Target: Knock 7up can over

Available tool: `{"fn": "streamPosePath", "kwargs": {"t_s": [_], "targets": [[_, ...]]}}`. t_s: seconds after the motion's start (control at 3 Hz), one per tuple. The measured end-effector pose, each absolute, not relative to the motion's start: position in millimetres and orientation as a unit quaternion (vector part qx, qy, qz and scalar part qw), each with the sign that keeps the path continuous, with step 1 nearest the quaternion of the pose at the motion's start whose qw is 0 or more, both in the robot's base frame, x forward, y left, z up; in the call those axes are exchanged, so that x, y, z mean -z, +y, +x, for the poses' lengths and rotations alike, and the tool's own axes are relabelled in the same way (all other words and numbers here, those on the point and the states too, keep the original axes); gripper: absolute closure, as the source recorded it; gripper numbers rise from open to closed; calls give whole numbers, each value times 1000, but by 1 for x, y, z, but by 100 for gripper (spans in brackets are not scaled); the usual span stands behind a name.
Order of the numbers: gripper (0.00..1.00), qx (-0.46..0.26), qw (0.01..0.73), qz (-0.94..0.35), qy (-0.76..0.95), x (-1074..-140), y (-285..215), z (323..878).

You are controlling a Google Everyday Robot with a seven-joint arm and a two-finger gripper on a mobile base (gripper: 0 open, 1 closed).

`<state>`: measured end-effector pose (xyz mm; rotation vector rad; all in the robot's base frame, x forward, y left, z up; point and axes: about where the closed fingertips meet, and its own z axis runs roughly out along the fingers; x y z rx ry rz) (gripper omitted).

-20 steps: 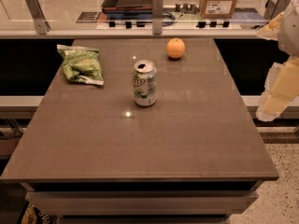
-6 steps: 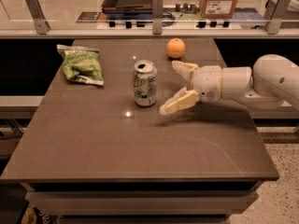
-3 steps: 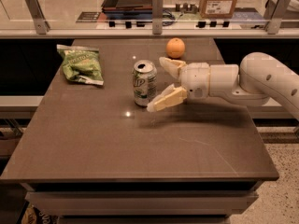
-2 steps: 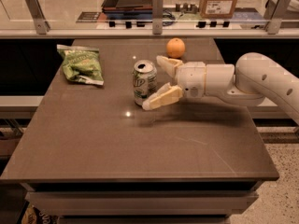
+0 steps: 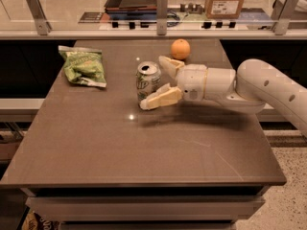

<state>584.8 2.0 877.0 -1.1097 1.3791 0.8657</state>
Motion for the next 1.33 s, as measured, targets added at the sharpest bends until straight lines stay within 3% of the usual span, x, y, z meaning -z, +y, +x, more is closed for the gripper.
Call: {"fn": "streamPosePath", "kwargs": {"t_s": [0.33,1.33], "targets": [[18,-367,552,-471,582,-878,4,584],[88,-371,550,-475,578,-879,12,582]]}}
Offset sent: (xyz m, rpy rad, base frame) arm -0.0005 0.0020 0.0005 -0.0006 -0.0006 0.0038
